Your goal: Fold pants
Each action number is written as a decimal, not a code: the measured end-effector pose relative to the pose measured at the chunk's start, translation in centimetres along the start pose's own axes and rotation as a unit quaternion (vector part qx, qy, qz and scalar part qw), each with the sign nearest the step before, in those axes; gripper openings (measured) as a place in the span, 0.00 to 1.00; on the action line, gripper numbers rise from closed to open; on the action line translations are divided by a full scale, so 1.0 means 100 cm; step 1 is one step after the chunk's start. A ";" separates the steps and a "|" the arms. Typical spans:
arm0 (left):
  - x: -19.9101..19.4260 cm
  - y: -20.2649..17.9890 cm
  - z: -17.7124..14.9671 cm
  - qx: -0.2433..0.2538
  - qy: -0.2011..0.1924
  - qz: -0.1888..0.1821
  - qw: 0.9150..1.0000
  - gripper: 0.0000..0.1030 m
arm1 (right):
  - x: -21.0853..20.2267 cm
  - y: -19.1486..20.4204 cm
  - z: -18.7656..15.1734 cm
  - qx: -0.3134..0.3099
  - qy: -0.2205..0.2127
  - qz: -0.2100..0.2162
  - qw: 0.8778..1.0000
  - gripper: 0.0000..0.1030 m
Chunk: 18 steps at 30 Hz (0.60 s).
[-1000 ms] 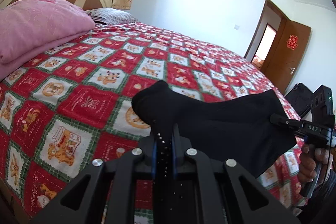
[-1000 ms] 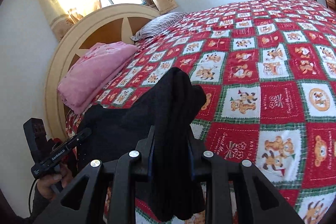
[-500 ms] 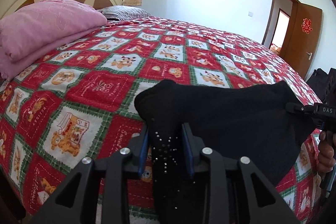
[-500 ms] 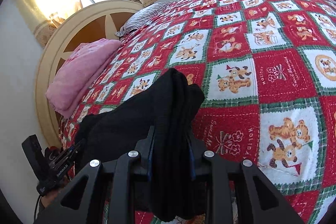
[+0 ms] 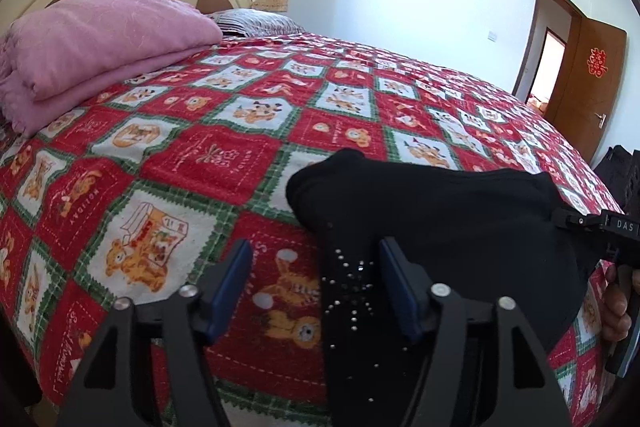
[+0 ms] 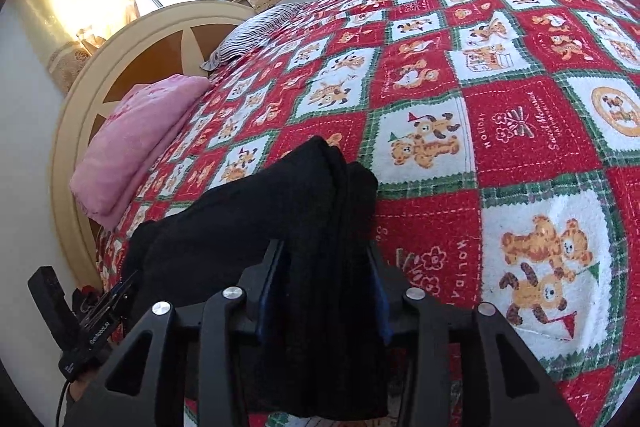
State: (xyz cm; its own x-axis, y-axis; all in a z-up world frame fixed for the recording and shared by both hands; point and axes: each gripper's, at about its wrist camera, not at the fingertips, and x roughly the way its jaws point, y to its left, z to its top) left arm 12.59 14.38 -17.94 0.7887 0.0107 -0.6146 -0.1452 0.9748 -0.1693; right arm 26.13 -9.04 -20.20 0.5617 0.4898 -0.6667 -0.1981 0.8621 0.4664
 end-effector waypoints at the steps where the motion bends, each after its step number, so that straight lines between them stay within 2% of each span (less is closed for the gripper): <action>1: -0.002 0.001 0.000 -0.002 0.001 0.005 1.000 0.77 | -0.001 0.000 0.000 0.000 -0.004 -0.012 1.000 0.58; 4: -0.009 0.002 -0.001 0.001 0.006 0.017 1.000 0.80 | -0.016 -0.001 0.001 -0.004 -0.029 -0.043 0.999 0.67; 7: -0.018 0.001 -0.001 0.002 0.008 0.035 0.999 0.82 | -0.042 -0.003 0.002 -0.006 -0.057 -0.082 0.995 0.68; 14: -0.062 -0.016 0.003 0.008 -0.023 0.029 0.999 0.82 | -0.115 -0.007 -0.011 -0.004 -0.074 -0.107 0.991 0.72; 18: -0.087 -0.031 0.007 0.022 -0.044 0.025 0.998 0.90 | -0.152 0.000 -0.031 -0.028 -0.087 -0.116 0.989 0.73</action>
State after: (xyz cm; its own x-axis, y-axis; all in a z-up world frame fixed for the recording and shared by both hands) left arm 6.64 11.38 -11.54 0.8309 0.0779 -0.5510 -0.1615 0.9813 -0.1048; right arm 15.09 -16.09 -11.87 0.7264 0.2532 -0.6389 -0.0891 0.9565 0.2777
